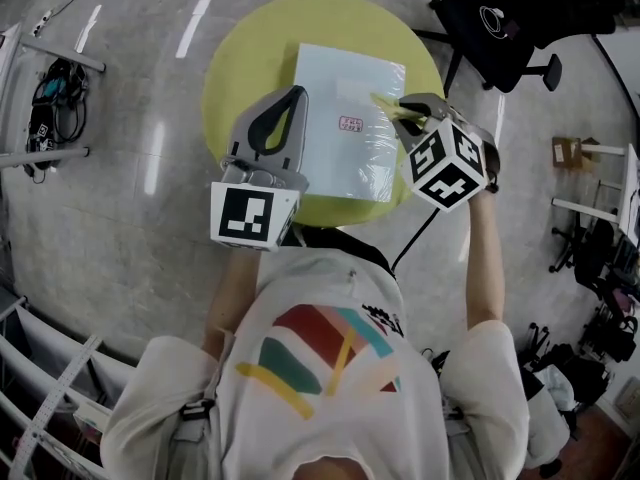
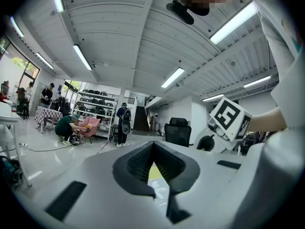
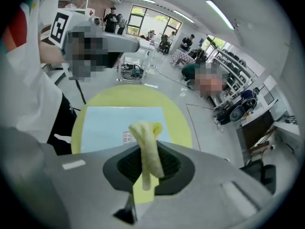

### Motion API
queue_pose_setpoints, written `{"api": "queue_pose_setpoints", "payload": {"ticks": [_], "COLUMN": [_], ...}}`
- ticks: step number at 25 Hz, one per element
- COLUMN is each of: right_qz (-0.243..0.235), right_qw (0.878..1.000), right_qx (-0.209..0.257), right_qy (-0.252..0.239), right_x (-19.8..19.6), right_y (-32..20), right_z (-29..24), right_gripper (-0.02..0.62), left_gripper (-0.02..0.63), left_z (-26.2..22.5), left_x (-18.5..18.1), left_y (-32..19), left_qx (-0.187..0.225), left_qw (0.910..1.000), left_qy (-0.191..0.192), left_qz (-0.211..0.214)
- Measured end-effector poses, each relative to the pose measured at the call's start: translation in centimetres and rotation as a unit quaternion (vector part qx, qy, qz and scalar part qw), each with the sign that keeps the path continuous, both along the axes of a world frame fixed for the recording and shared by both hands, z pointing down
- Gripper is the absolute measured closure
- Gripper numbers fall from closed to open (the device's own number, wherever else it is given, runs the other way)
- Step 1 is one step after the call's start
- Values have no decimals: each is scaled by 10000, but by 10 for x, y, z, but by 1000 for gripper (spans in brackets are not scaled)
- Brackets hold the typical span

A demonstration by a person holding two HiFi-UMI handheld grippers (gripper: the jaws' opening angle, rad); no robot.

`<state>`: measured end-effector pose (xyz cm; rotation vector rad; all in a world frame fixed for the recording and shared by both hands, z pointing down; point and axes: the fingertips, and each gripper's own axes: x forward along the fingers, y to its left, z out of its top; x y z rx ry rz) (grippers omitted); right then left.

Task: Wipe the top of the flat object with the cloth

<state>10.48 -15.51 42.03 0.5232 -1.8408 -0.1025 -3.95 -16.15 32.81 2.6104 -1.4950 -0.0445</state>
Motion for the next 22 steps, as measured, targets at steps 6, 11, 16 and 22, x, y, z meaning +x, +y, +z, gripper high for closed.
{"api": "queue_pose_setpoints", "payload": {"ticks": [6, 11, 16, 22], "right_qz": [-114, -302, -98, -167], "right_qw": [9990, 9989, 9986, 9976], "right_qx": [429, 257, -98, -376], "right_qy": [-68, 233, 502, 561], "right_x": [-20, -35, -33, -42], "right_y": [-66, -107, -133, -139], "right_z": [-7, 44, 96, 123], "right_gripper": [569, 569, 569, 570], "left_gripper": [592, 592, 592, 592], "left_z": [5, 14, 20, 28], "left_x": [-6, -14, -24, -36], "left_y": [3, 7, 8, 9], "left_qx": [-104, -238, -336, -480], "left_qw": [9999, 9996, 9989, 9976], "left_qy": [-25, -60, -67, -94], "left_qz": [-47, -171, -329, -488]}}
